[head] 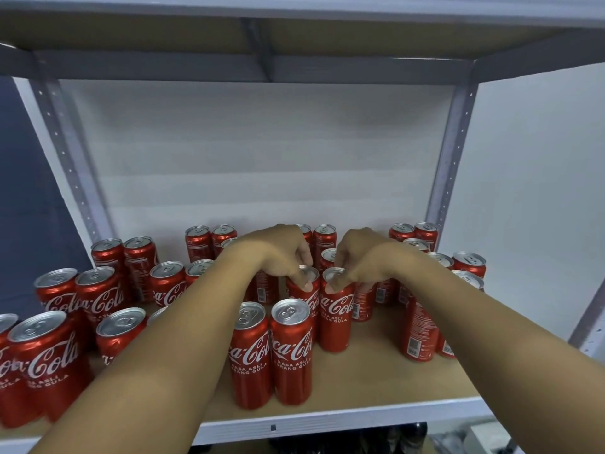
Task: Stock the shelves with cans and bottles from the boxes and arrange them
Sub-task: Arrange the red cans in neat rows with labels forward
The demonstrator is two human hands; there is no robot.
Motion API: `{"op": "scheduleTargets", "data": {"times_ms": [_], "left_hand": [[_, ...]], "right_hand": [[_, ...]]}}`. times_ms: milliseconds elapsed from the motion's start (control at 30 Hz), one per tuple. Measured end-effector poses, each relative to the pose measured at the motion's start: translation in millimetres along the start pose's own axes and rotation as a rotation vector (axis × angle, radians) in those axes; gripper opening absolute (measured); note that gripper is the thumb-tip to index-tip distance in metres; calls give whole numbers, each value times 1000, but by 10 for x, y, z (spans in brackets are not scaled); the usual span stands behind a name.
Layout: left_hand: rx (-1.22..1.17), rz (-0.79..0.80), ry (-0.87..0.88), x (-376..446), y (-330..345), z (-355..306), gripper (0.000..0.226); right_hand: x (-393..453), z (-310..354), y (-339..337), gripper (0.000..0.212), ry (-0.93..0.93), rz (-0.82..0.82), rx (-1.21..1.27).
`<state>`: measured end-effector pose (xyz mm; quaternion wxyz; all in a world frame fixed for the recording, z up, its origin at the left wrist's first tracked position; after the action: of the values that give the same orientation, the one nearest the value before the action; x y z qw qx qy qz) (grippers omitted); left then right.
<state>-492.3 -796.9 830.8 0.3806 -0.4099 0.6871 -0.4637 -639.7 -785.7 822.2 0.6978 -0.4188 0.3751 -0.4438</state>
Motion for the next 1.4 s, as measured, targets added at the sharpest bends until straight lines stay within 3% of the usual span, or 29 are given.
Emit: {"op": "scheduleTargets", "data": {"times_ms": [133, 267, 533, 767, 1000, 1400], "left_hand": [[-80, 46, 37, -31, 14, 45, 62], [-114, 39, 28, -6, 32, 80, 72], [-44, 29, 106, -40, 10, 39, 57], [-20, 30, 93, -78, -38, 170, 56], [-11, -13, 46, -154, -117, 436, 56], [-99, -51, 1, -18, -135, 834, 54]], "right_hand": [[0, -20, -7, 53, -56, 4, 102], [13, -41, 19, 67, -23, 8, 50], [56, -40, 50, 53, -35, 25, 110], [126, 74, 104, 45, -80, -31, 197], [292, 349, 160, 48, -169, -69, 61], [612, 482, 225, 39, -204, -80, 65]]}}
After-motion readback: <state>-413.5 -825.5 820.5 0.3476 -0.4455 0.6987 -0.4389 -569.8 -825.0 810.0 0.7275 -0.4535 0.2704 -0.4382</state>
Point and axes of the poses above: each hand's wrist, its own x-axis towards the middle knuckle, its own y-axis out of the palm, z = x × y, the point moved 7 cm from there along x, towards the middle knuckle, and after that the axes turned 2 degrees about -y, right-handed, at the moved point
